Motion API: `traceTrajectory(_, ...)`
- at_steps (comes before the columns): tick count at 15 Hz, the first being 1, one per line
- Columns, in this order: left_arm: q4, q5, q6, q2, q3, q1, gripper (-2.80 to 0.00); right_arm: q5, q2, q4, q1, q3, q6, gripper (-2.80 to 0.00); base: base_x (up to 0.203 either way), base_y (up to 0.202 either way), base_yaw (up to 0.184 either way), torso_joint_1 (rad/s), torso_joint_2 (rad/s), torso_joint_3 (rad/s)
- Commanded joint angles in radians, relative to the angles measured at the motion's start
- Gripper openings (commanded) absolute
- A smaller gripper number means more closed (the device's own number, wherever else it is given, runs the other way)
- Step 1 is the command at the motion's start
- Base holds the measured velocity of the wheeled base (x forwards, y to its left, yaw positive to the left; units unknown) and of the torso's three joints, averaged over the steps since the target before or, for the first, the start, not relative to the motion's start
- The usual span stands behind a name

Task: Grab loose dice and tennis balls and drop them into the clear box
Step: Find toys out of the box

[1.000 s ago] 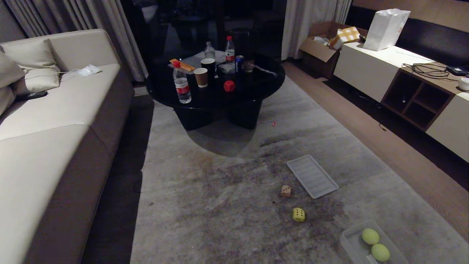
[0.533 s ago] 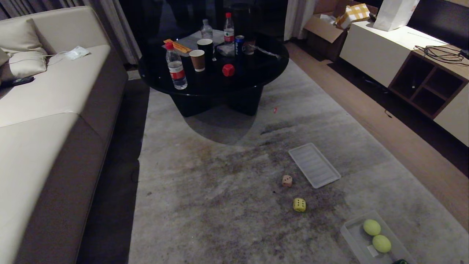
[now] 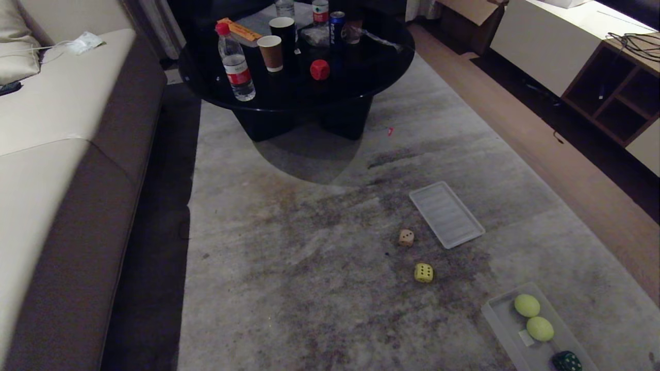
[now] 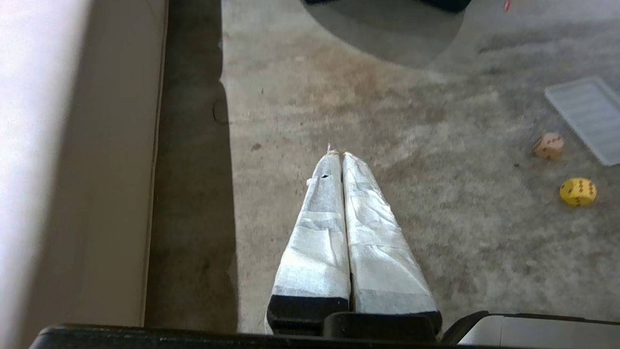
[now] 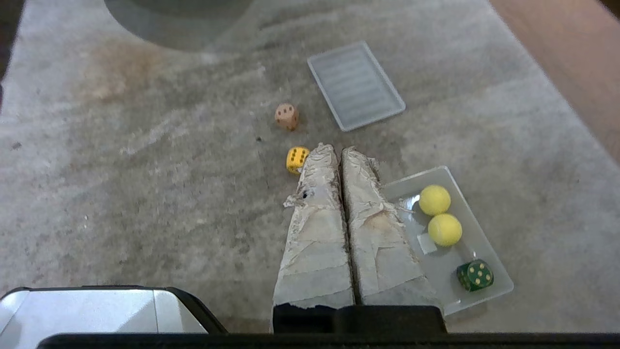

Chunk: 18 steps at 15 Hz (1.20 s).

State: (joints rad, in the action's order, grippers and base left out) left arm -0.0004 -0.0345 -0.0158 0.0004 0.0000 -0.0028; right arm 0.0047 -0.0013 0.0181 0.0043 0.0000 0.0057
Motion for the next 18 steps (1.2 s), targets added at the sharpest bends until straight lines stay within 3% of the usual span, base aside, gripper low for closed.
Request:
traceTrajectory(1,0.0,-0.001,-0.001,0.0,0.002,0.0,-2.8,0.001,0.001,0.0,0.0,0.009,0.0,-2.8,0.0,0.0,0.0,0.002,0.0,-0.198)
traceTrajectory(18,0.0,-0.001,-0.003,0.0,0.002,0.0,-2.8,0.0,0.001,0.0,0.0,0.009,0.0,-2.8,0.0,0.0,0.0,0.002,0.0,-0.195)
